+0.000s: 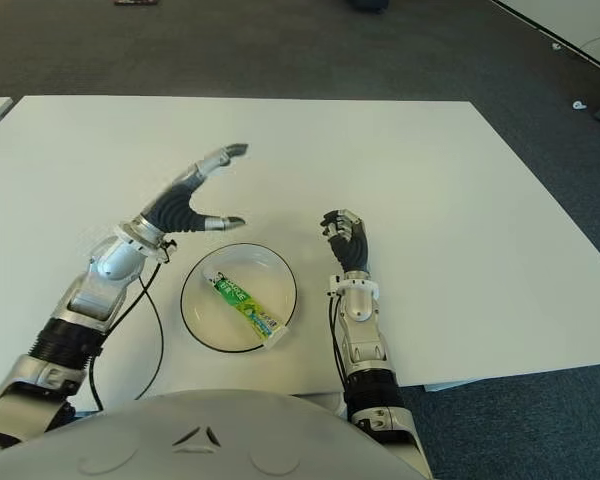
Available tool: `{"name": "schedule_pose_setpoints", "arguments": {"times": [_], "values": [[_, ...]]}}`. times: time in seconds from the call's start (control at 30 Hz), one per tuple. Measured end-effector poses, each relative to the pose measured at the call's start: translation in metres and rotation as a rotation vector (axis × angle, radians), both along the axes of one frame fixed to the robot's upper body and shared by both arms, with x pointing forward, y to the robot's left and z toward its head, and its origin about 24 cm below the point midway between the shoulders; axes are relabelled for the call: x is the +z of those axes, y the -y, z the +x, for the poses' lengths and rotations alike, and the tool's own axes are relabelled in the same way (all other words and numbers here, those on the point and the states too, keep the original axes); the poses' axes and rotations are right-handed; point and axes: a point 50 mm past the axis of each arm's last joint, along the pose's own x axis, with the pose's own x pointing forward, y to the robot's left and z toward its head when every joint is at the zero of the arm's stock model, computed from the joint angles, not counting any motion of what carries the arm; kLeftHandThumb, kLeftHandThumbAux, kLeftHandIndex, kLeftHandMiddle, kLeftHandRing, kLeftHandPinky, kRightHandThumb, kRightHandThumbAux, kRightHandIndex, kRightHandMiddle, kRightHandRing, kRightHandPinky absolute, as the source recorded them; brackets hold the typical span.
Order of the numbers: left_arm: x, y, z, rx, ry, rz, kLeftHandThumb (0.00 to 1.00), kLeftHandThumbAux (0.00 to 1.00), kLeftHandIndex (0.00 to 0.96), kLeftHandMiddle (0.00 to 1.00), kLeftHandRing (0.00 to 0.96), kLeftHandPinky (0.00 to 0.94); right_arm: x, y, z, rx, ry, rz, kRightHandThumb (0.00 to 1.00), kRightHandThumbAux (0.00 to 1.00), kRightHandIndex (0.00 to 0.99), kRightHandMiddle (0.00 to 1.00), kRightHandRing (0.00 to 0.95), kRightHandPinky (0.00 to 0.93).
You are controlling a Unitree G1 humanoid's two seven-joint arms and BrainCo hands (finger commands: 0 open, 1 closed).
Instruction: Put the toothpaste on the table into the plate.
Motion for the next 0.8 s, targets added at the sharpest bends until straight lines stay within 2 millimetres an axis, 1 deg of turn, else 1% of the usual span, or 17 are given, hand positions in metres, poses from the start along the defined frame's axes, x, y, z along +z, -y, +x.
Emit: {"name": "schedule_pose_setpoints", "arguments": {"times": [0.03,0.1,0.23,0.4,0.53,0.57,0.63,0.7,0.8], "values": [[-0.001,-0.001,0.001,0.021,-0.015,-0.038,0.077,0.706,0.017,0.037,0.031,0.087,0.0,0.0,0.0,0.001,0.0,0.0,0.705,0.73,0.426,0.525,0.543,0.55],[-0.003,-0.004,0.004,0.062,-0.042,-0.1,0.082,0.705,0.036,0.063,0.058,0.121,-0.001,0.0,0.0,0.002,-0.003,-0.001,0.705,0.73,0.426,0.527,0.542,0.545],[-0.011,-0.018,0.011,0.187,-0.083,-0.23,0.085,0.692,0.048,0.084,0.082,0.154,-0.002,0.0,0.0,0.004,-0.009,-0.002,0.706,0.73,0.426,0.528,0.54,0.541],[-0.016,-0.032,0.016,0.279,-0.119,-0.334,0.12,0.688,0.049,0.099,0.105,0.166,-0.003,0.0,0.0,0.006,-0.011,-0.004,0.706,0.73,0.426,0.522,0.536,0.541],[-0.021,-0.039,0.016,0.326,-0.143,-0.4,0.136,0.688,0.054,0.103,0.114,0.176,-0.002,0.0,0.001,0.008,-0.008,-0.005,0.706,0.731,0.426,0.517,0.532,0.544],[-0.023,-0.04,0.016,0.336,-0.153,-0.418,0.151,0.69,0.065,0.115,0.13,0.203,-0.002,0.0,0.001,0.009,-0.007,-0.005,0.707,0.73,0.426,0.515,0.532,0.545],[-0.03,-0.044,0.014,0.361,-0.166,-0.459,0.165,0.692,0.078,0.13,0.15,0.234,-0.001,-0.001,0.002,0.013,-0.004,-0.005,0.707,0.73,0.426,0.513,0.532,0.544],[-0.04,-0.047,0.01,0.391,-0.192,-0.502,0.178,0.693,0.093,0.153,0.179,0.274,-0.001,-0.001,0.002,0.012,-0.003,-0.005,0.707,0.73,0.426,0.51,0.53,0.539],[-0.059,-0.05,0.002,0.438,-0.255,-0.538,0.186,0.693,0.106,0.169,0.2,0.3,-0.001,-0.001,0.002,0.01,-0.003,-0.007,0.707,0.73,0.426,0.509,0.529,0.536]]}}
